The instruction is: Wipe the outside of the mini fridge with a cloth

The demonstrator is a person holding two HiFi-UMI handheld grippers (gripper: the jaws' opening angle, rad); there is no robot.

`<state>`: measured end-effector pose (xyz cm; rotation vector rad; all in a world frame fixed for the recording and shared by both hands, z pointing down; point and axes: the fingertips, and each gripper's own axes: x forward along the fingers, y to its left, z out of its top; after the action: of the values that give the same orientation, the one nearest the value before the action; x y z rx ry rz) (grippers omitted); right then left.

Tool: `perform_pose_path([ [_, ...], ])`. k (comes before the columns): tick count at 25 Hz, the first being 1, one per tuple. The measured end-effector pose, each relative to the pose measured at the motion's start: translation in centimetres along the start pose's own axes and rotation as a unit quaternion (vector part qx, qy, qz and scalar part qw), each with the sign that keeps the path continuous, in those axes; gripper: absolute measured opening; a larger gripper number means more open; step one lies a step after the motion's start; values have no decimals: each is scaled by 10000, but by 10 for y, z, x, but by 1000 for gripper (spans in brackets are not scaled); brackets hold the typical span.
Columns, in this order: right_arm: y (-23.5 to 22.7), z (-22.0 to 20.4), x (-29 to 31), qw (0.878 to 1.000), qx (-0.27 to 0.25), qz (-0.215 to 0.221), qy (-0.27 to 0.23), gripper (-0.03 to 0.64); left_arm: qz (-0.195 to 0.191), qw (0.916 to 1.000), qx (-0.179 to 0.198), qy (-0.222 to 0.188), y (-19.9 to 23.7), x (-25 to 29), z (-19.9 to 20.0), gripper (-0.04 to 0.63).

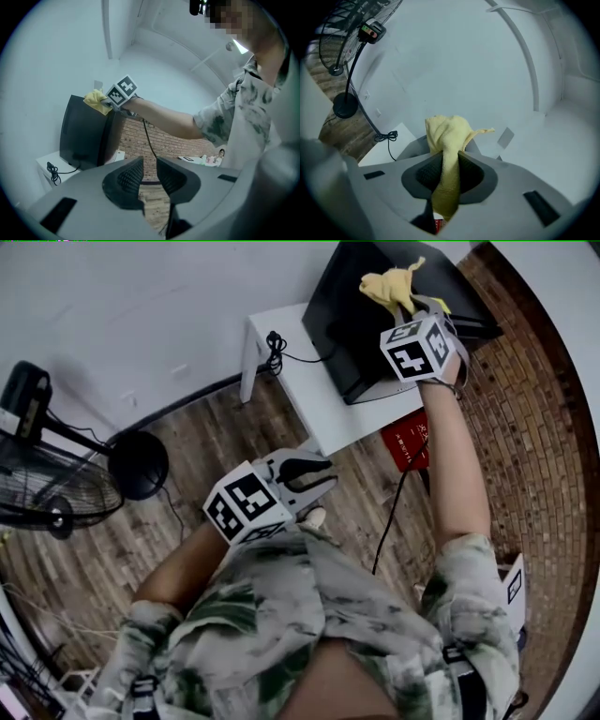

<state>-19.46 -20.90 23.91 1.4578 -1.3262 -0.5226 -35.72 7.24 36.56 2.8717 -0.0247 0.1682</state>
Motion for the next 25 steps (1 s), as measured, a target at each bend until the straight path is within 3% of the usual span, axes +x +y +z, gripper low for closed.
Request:
perform_pose_path([
  [11,43,-34,41,9950,-343,-55,934,95,299,9994,-135,-113,5,-34,-12,92],
  [25,138,-79,88,9844,-235,565,1647,95,447,9986,-278,74,17,-64,-24,92],
])
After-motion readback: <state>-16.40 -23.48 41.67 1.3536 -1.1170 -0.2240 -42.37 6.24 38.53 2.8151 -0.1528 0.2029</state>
